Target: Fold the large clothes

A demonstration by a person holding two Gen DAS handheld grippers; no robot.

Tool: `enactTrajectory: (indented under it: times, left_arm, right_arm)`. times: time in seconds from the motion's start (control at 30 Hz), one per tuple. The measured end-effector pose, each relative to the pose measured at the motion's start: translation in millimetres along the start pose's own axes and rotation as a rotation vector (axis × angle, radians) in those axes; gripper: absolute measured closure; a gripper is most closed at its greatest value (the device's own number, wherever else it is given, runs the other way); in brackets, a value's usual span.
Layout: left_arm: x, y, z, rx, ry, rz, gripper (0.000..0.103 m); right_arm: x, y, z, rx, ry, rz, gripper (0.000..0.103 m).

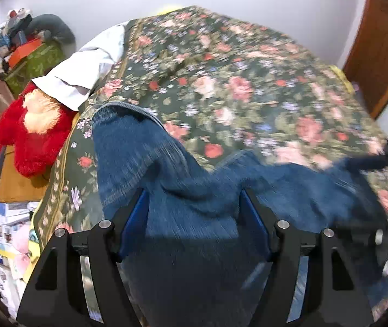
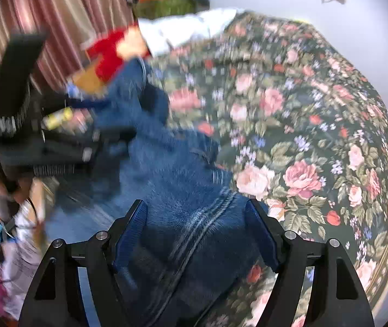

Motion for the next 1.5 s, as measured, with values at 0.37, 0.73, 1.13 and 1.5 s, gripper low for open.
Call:
enactTrajectory:
  times: [0.37, 0.73, 1.13, 1.5]
  left_arm:
    - [-3.7, 2.5, 5.2, 0.068, -0.003, 0.006, 0.031]
    - [-63.0, -72.5, 8.1, -0.083, -0.107, -0.042, 0.030]
    - [-132.4, -88.2, 13.3, -0.045, -0.228, 0.015, 0.029]
    - [-100.5, -213.0, 5.1, -0.013, -0.268, -0.304, 0.029]
  right_arm:
    - [-19.1, -10.3, -28.5, 0.046, 0.102, -0.023, 0.026]
    - [-42.9, -60.7, 18.0, 0.061, 0.035, -0.110, 0.025]
    - [-83.9, -68.6, 6.1, 0.025, 0.112, -0.071, 0.025]
    - [-75.0, -177.3, 30.5, 0.012, 0.126, -0.384, 0.025]
Point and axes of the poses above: each gripper's, at about its wrist camera, not at the fingertips, and y roughly the way its jaws point, z to its left, x to its top, the point moved 4 cm from there along y, roughly the way its jaws point
